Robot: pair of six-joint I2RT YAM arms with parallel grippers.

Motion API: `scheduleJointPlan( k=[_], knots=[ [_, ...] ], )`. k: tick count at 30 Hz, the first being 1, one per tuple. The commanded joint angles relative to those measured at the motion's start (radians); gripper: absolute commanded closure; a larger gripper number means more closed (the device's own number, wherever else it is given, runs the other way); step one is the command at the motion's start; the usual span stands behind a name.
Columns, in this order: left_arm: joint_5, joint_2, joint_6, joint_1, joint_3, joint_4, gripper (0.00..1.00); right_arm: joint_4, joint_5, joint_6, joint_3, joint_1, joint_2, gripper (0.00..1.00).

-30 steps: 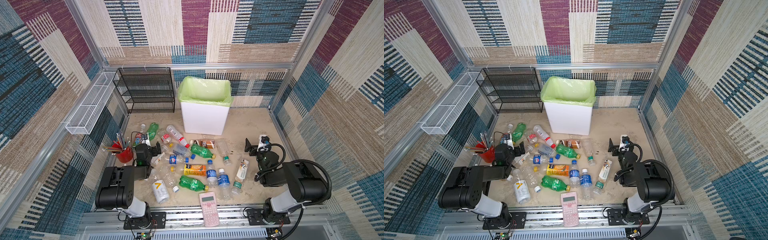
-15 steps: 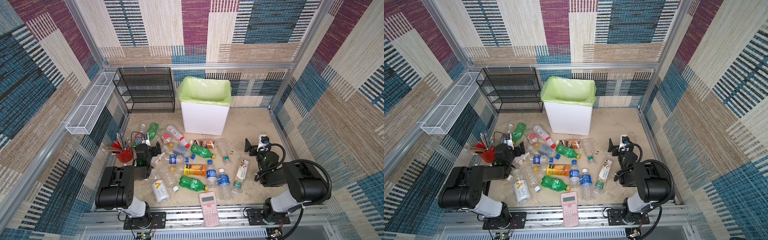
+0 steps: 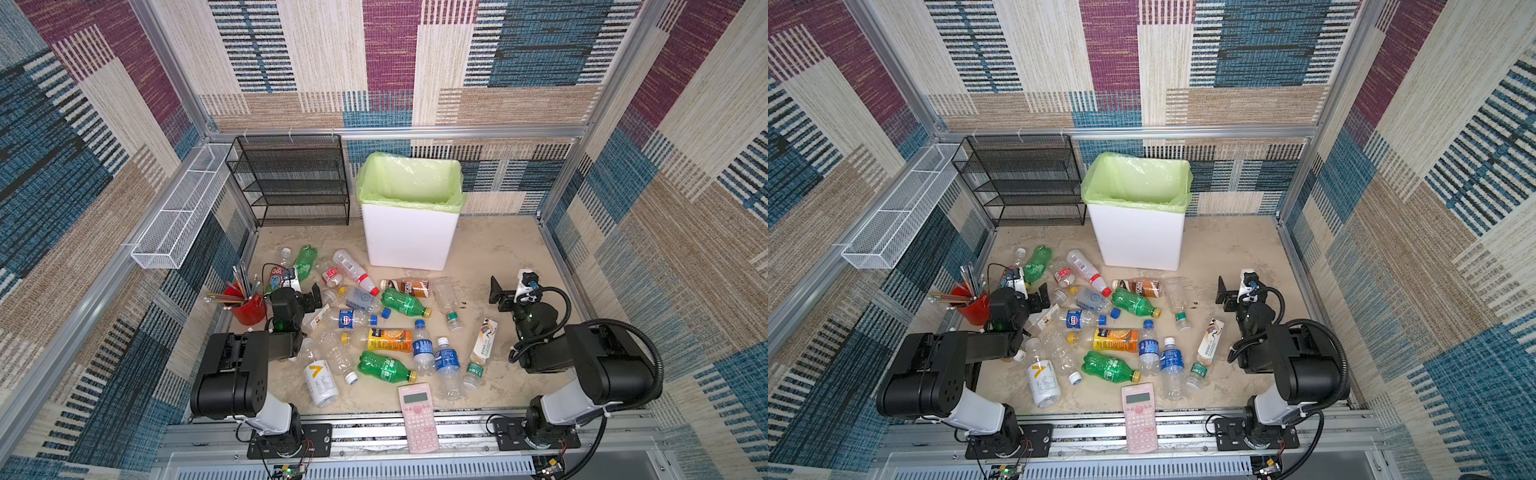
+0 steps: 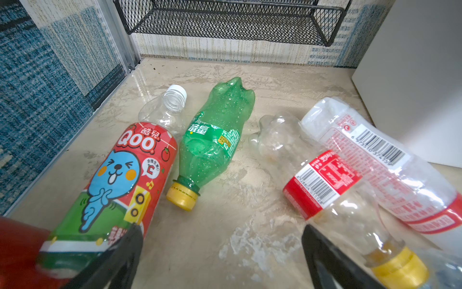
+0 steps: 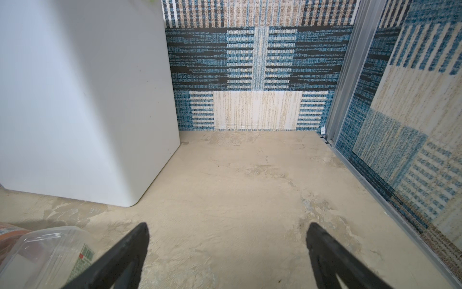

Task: Throw the plastic bottles in the bin
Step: Pick up the plastic bottle from the middle-right of the table.

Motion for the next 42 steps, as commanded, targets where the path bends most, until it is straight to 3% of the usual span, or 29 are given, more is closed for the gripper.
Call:
scheduleJointPlan(
  k=[1, 4, 7, 12, 16, 20, 25, 29, 33, 38, 42],
  knots=[
    [0.035, -0.008, 0.026, 0.002, -0.006, 0.020, 0.07, 0.055, 0.049, 0.022, -0.031, -0.001, -0.034, 0.01],
    [0.055, -0.085, 0.037, 0.002, 0.002, -0.047, 0.10, -0.091, 0.125, 0.046, -0.030, -0.001, -0.198, 0.01],
    [0.027, -0.205, 0.031, 0.002, 0.009, -0.150, 0.11, -0.398, 0.161, 0.123, 0.055, -0.001, -0.370, 0.05],
    [-0.024, -0.343, -0.015, -0.029, 0.087, -0.367, 0.14, -0.841, 0.170, 0.311, 0.243, 0.000, -0.516, 0.14],
    [-0.070, -0.426, -0.043, -0.089, 0.235, -0.625, 0.17, -1.179, 0.114, 0.435, 0.436, 0.003, -0.529, 0.17],
    [-0.097, -0.488, -0.161, -0.135, 0.388, -0.928, 0.26, -1.476, 0.041, 0.522, 0.609, 0.012, -0.469, 0.20],
    [0.027, -0.528, -0.403, -0.198, 0.509, -1.304, 0.46, -1.831, -0.034, 0.598, 0.752, 0.069, -0.366, 0.22],
    [0.155, -0.499, -0.514, -0.265, 0.537, -1.516, 0.52, -2.033, -0.037, 0.690, 0.782, 0.165, -0.380, 0.23],
    [0.170, -0.513, -0.542, -0.311, 0.529, -1.612, 0.52, -2.203, -0.044, 0.810, 0.755, 0.222, -0.403, 0.22],
    [0.200, -0.536, -0.525, -0.317, 0.521, -1.639, 0.47, -2.240, -0.064, 0.867, 0.661, 0.292, -0.400, 0.11],
    [0.237, -0.511, -0.498, -0.319, 0.527, -1.645, 0.44, -2.205, -0.078, 0.909, 0.617, 0.384, -0.354, 0.11]
  ],
)
